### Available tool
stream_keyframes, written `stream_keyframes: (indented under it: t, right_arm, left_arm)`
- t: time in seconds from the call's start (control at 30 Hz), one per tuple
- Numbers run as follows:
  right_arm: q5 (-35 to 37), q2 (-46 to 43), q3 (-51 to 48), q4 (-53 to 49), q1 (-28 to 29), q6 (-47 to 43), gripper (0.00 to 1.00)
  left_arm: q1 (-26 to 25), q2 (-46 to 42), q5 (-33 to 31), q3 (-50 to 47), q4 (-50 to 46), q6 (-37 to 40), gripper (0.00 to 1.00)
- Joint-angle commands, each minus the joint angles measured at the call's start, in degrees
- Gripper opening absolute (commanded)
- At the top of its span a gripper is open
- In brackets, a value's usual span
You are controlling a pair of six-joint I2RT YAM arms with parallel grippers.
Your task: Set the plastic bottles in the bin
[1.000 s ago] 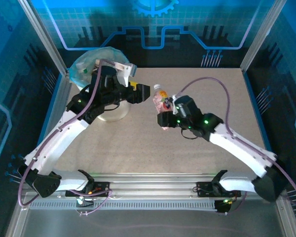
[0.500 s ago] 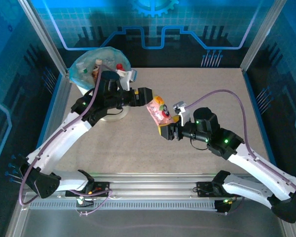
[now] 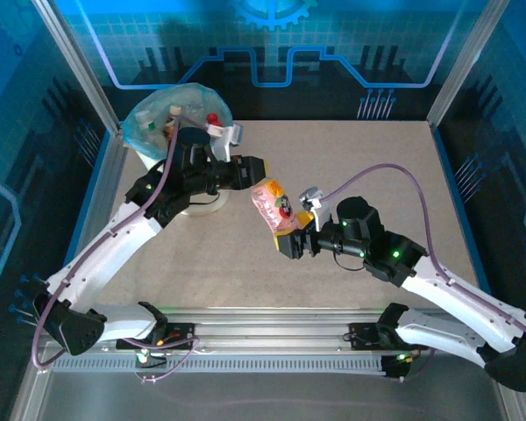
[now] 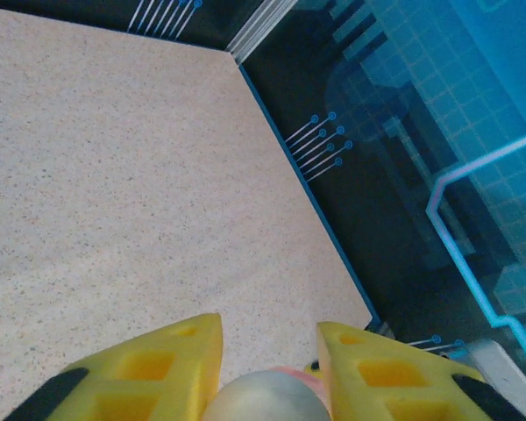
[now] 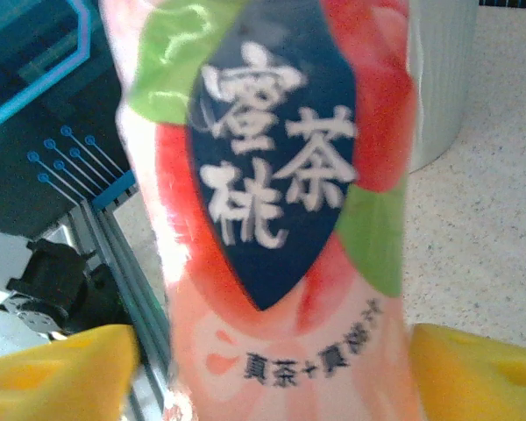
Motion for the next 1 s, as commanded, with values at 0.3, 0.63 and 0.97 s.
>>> stream_keyframes:
  t: [0.3,0.63,0.97]
  right_arm:
    - [13.93,0.46,8.24,-4.19,1.01,-0.92,1.0]
    - [16.59,0.2,8.41,-7.86,1.04,-0.2,1.0]
    - [17.3,1.59,8.58,-8.59,1.05,0.87,1.0]
  left_arm:
    - [21.03,3.21,-7.29,25.39,-7.62,7.01,0.0]
    - [30.79,16.88,-21.18,45.63,-20.59,23.99,0.0]
    - [41.32,25.7,-16.37,51.32,-25.95,19.54,0.0]
